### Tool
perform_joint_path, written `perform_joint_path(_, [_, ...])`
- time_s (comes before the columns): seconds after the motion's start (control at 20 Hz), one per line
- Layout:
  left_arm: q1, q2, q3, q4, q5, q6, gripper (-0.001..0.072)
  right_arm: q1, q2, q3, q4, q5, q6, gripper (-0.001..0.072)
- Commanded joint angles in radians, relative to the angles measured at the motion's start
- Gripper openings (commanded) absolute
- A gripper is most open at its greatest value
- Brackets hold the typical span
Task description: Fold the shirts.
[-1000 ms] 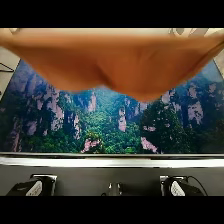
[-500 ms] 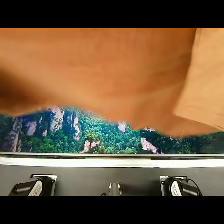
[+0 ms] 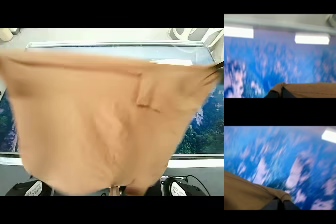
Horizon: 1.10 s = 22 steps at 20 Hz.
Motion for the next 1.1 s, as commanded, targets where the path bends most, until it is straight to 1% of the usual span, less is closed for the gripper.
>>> perform_joint_path(0.0, [0.001, -0.180, -0.197, 0.007, -0.010, 0.066, 0.0023, 0.155, -0.265, -0.082, -0.107, -0.014, 0.011, 0.0021])
perform_joint_path(0.1, [-0.002, -0.301, -0.212, 0.004, 0.027, 0.068, 0.0022, 0.197, -0.376, -0.082, -0.087, -0.165, 0.074, 0.0021])
perform_joint_path(0.2, [-0.016, -0.406, -0.193, 0.003, 0.095, 0.068, 0.0023, 0.197, -0.447, -0.082, -0.036, -0.319, 0.138, 0.0022])
perform_joint_path(0.25, [-0.021, -0.454, -0.173, 0.002, 0.129, 0.068, 0.0023, 0.197, -0.468, -0.082, -0.035, -0.384, 0.162, 0.0022])
perform_joint_path(0.4, [-0.030, -0.572, -0.088, -0.020, 0.210, 0.068, 0.0023, 0.197, -0.512, -0.082, -0.035, -0.561, 0.177, 0.0022])
perform_joint_path(0.5, [-0.031, -0.644, -0.020, -0.038, 0.231, 0.066, 0.0023, 0.197, -0.542, -0.082, -0.034, -0.627, 0.191, 0.0022])
perform_joint_path(0.55, [-0.033, -0.678, 0.006, -0.055, 0.230, 0.066, 0.0023, 0.197, -0.560, -0.082, -0.034, -0.624, 0.190, 0.0022])
perform_joint_path(0.65, [-0.034, -0.728, 0.020, -0.091, 0.210, 0.060, 0.0024, 0.197, -0.599, -0.082, -0.034, -0.558, 0.190, 0.0022])
perform_joint_path(0.7, [-0.034, -0.739, 0.020, -0.096, 0.178, 0.066, 0.0023, 0.197, -0.601, -0.082, -0.035, -0.521, 0.178, 0.0023])
perform_joint_path(0.8, [-0.019, -0.723, 0.024, -0.092, 0.073, 0.166, 0.0024, 0.182, -0.566, -0.081, -0.047, -0.420, 0.106, 0.0023])
perform_joint_path(0.85, [-0.008, -0.709, 0.024, -0.082, 0.006, 0.196, 0.0024, 0.176, -0.542, -0.081, -0.074, -0.334, 0.060, 0.0023])
perform_joint_path(0.9, [0.000, -0.703, 0.024, -0.078, -0.063, 0.194, 0.0024, 0.171, -0.530, -0.081, -0.114, -0.219, 0.042, 0.0023])
perform_joint_path(0.95, [0.004, -0.703, 0.018, -0.077, -0.133, 0.178, 0.0023, 0.171, -0.533, -0.085, -0.169, -0.122, 0.048, 0.0023])
perform_joint_path(1.0, [0.002, -0.704, -0.005, -0.072, -0.164, 0.160, 0.0024, 0.171, -0.541, -0.105, -0.192, -0.071, 0.050, 0.0024])
perform_joint_path(1.05, [-0.007, -0.705, -0.045, -0.072, -0.168, 0.153, 0.0023, 0.171, -0.550, -0.145, -0.172, -0.058, 0.050, 0.0024])
